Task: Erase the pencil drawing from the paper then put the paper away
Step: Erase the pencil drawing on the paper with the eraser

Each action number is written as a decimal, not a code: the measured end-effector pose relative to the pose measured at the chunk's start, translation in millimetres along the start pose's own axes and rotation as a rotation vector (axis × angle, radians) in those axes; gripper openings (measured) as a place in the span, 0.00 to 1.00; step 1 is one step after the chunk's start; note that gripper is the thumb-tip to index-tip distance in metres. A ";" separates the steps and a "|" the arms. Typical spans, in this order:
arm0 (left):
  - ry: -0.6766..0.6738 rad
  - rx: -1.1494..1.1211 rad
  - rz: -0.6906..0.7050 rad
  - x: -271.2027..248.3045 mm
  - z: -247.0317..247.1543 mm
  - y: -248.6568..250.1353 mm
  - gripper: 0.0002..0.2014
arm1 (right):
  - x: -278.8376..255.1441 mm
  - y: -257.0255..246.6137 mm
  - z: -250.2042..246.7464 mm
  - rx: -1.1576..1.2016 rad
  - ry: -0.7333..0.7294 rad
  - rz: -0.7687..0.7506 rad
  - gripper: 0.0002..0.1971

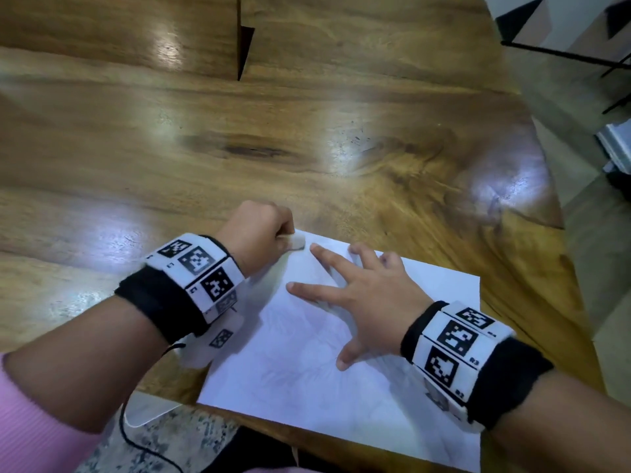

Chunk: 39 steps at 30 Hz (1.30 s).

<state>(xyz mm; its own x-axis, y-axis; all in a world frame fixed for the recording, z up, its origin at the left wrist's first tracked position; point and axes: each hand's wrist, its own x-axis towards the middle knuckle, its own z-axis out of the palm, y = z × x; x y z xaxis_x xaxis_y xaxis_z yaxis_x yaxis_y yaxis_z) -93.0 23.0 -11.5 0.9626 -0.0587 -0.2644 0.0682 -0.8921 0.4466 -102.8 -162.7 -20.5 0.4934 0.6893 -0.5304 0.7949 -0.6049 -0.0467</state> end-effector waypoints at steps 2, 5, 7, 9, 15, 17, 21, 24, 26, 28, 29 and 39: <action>-0.078 0.001 0.038 -4.7 -2.5 -6.6 0.11 | 0.2 -0.7 -0.7 -0.003 -0.010 0.007 0.55; -0.229 0.058 0.087 -19.6 -6.8 -12.8 0.13 | 0.2 -1.1 -0.1 0.007 -0.013 0.013 0.54; -0.193 0.017 0.081 -18.3 -8.0 -13.6 0.01 | 0.2 -1.6 0.2 -0.004 -0.014 0.011 0.54; -0.097 -0.057 0.079 -7.1 -6.1 -10.0 0.10 | 0.2 -1.5 1.0 -0.018 -0.020 0.011 0.53; -0.094 -0.074 0.101 -17.2 -1.7 -20.2 0.06 | 1.0 -0.3 2.9 -0.020 -0.013 -0.001 0.53; -0.140 -0.060 0.095 -26.8 -1.7 -25.6 0.03 | 0.4 0.2 3.4 -0.019 -0.005 0.000 0.52; -0.053 -0.119 0.057 -9.5 -3.4 -20.4 0.07 | -0.1 -0.5 2.9 -0.039 -0.007 -0.001 0.53; -0.033 -0.105 0.078 -6.4 -1.5 -18.0 0.09 | 0.1 -0.2 2.7 -0.037 -0.013 -0.004 0.53; -0.084 -0.084 0.094 -21.0 -0.3 -24.1 0.06 | 0.3 -0.3 2.8 -0.039 -0.013 -0.005 0.53; -0.148 -0.119 0.086 -34.1 0.1 -27.3 0.04 | 0.1 -0.4 3.1 -0.037 -0.007 -0.005 0.53; -0.146 -0.137 0.076 -34.2 -0.5 -27.3 0.04 | 0.3 -0.5 3.2 -0.037 -0.006 -0.004 0.53; -0.131 -0.043 0.083 -42.2 2.7 -35.8 0.01 | -0.2 -1.1 1.5 -0.018 -0.022 0.000 0.53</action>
<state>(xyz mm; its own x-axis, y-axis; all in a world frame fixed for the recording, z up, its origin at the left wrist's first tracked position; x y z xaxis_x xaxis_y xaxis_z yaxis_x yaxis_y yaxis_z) -136.7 56.2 -18.6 0.9231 -0.1917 -0.3332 0.0042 -0.8617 0.5073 -104.2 -162.8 -21.6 0.4856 0.6807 -0.5485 0.8013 -0.5974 -0.0321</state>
